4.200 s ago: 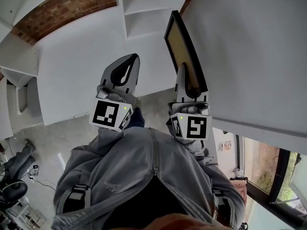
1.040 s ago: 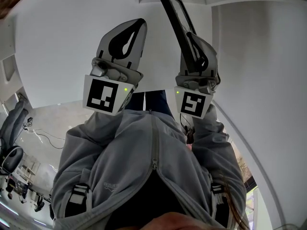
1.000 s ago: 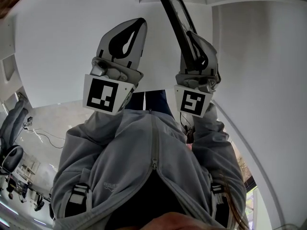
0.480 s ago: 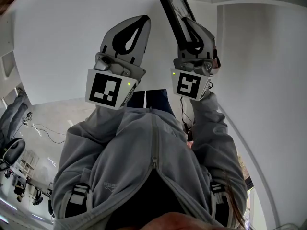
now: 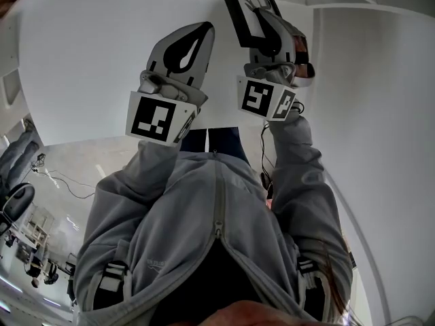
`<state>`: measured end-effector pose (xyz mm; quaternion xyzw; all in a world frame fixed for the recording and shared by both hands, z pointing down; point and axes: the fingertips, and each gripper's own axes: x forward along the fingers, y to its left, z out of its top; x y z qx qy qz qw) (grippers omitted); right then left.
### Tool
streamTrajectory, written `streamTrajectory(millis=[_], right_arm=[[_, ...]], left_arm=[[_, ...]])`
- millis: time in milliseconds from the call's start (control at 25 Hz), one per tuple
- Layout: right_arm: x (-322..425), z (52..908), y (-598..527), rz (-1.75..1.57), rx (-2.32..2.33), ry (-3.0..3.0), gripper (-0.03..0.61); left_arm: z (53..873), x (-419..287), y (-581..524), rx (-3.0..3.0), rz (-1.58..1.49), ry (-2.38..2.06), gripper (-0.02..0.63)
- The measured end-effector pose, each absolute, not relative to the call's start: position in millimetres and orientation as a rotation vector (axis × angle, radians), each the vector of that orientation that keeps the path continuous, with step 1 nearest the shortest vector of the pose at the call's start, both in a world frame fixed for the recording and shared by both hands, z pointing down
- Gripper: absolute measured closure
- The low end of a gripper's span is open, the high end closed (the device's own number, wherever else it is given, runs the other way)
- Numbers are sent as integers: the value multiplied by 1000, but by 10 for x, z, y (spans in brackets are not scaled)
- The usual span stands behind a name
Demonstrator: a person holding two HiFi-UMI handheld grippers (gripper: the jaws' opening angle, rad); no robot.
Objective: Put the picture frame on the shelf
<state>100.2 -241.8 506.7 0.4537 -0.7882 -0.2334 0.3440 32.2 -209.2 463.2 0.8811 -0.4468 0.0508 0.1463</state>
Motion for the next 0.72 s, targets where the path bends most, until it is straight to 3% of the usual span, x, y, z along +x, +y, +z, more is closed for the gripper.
streamTrajectory(millis=[600,720], right_arm=[[846,5308,-2723,-730,1011,-1906,545],[853,5335,-2739,-749,990,-1888,545]], left_arm=[[4854,358,-2096,2492,182,-1197,601],[4892,423,-2068,2498,185,-1140,518]])
